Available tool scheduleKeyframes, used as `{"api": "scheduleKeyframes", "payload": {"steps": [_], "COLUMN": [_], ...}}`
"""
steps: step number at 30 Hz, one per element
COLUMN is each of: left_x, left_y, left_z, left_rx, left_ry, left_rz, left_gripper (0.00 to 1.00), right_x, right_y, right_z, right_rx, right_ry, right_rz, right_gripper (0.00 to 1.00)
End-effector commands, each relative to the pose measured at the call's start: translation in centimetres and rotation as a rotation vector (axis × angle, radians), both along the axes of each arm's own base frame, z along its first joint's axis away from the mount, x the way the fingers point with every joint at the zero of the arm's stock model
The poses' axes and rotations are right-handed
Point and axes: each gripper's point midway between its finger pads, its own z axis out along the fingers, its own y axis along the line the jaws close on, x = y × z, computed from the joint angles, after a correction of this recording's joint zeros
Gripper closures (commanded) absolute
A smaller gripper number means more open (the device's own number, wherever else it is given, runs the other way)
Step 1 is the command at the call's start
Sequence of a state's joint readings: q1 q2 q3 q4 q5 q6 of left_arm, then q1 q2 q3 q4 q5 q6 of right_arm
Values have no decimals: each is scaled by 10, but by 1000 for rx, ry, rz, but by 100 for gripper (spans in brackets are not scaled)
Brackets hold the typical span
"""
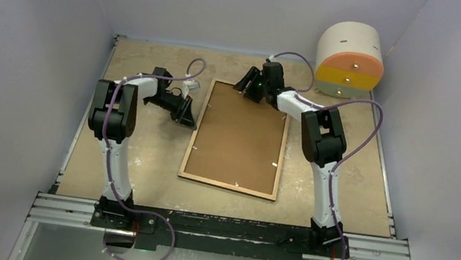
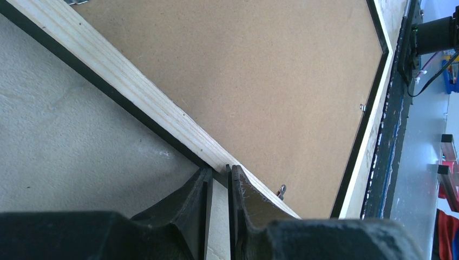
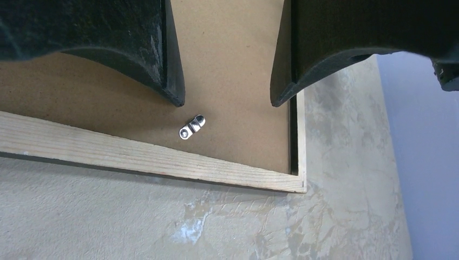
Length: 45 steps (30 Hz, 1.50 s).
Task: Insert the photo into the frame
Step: Install the photo frame at the center of the board.
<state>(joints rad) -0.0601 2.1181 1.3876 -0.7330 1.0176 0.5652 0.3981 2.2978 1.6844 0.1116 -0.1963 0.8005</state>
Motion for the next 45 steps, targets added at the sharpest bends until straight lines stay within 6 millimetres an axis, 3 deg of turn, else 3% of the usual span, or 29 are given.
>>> {"api": "scheduleKeyframes", "payload": {"steps": [1,17,24,35,45], "left_x": [-17,-16,-17,-19,-20], "left_y": [6,7,8,8,8], "left_z": [-12,-12,-13,-12,-12], "left_rx": [72,76,80,81,81], "left_ry": [19,16,13,13,12], "left_rz": [-32,-33,-36,-39,-43], "left_gripper": [82,82,82,82,82], "right_x": [11,19,20,26,31], "right_y": [2,9,2,-6,-1], "right_z": [3,-10,-9,-23,-19], "right_rx": [16,79,66,38,-8], "right_ry": [-16,13,-9,-3,-37], "right_rz": [-21,-68,-114,-178,-181], "right_gripper": [39,42,42,43,54]}}
